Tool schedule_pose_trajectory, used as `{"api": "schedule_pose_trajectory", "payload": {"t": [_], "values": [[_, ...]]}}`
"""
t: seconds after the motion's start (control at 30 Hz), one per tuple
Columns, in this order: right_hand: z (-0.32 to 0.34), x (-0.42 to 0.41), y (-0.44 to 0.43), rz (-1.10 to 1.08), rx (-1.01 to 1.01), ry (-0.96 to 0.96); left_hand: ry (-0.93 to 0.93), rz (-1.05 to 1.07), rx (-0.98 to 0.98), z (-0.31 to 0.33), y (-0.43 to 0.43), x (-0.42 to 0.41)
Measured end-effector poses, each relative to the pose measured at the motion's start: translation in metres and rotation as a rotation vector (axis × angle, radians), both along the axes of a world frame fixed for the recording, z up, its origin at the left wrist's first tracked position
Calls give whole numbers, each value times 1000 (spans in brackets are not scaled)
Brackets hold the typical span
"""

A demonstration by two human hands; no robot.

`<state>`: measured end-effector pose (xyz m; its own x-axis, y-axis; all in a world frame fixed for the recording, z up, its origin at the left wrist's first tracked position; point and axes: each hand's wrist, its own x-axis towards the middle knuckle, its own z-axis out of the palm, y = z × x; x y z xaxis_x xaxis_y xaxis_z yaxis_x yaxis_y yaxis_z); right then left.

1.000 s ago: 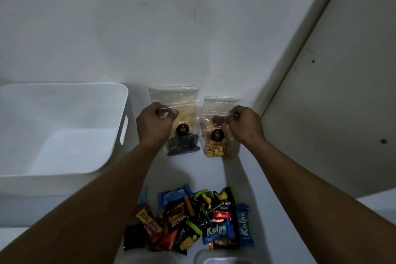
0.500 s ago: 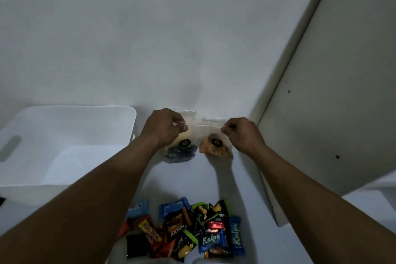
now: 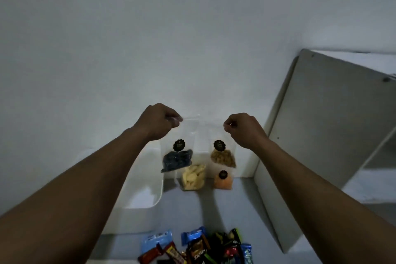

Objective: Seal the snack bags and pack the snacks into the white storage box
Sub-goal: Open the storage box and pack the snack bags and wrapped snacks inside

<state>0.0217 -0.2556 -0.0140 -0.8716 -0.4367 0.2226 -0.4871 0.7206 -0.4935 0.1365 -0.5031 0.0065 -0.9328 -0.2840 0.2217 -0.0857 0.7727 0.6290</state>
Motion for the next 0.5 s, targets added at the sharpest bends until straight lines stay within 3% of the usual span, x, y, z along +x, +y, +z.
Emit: {"api": "schedule_pose_trajectory", "payload": {"t": [0.23,0.5], "values": [[47,46,-54,2,-14,60,10,12,-69,36,-70,49],[36,86,-132,33,-40,30,-9,26,-131,24,-147,83]]}}
